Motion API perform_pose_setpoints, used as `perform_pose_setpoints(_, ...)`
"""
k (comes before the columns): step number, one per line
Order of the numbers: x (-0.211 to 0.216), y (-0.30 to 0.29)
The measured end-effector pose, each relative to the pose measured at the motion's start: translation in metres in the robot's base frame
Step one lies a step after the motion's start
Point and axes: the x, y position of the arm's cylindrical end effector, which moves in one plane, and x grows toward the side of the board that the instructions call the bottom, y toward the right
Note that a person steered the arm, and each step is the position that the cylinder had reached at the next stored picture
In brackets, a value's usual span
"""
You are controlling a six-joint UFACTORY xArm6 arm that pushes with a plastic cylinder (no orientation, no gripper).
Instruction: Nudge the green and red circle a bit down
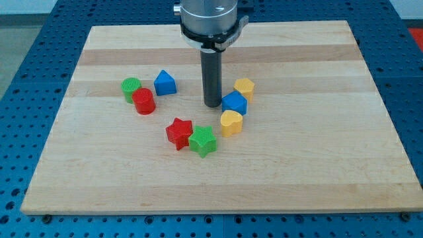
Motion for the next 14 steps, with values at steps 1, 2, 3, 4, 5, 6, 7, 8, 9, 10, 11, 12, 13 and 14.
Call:
perform_pose_setpoints(1, 0.0, 0.0)
perform_pose_setpoints(2, 0.0, 0.008)
perform_pose_setpoints(3, 0.0, 0.017)
perform_pose_setpoints(4, -0.002, 0.016)
perform_pose_setpoints(5, -0.036, 0.007)
perform_pose_setpoints(6, -0.08, -0.011)
perform_pose_setpoints(7, -0.116, -0.043)
perform_pose_setpoints(8, -0.118, -0.089)
perform_pose_setpoints(9, -0.102, -0.137)
perform_pose_setpoints(10, -0.082, -0.181)
perform_pose_setpoints(11, -0.071, -0.215)
perform_pose_setpoints(12, -0.048, -0.244)
perform_pose_setpoints(13, 0.028, -0.22)
perform_pose_setpoints(14, 0.038, -0.188)
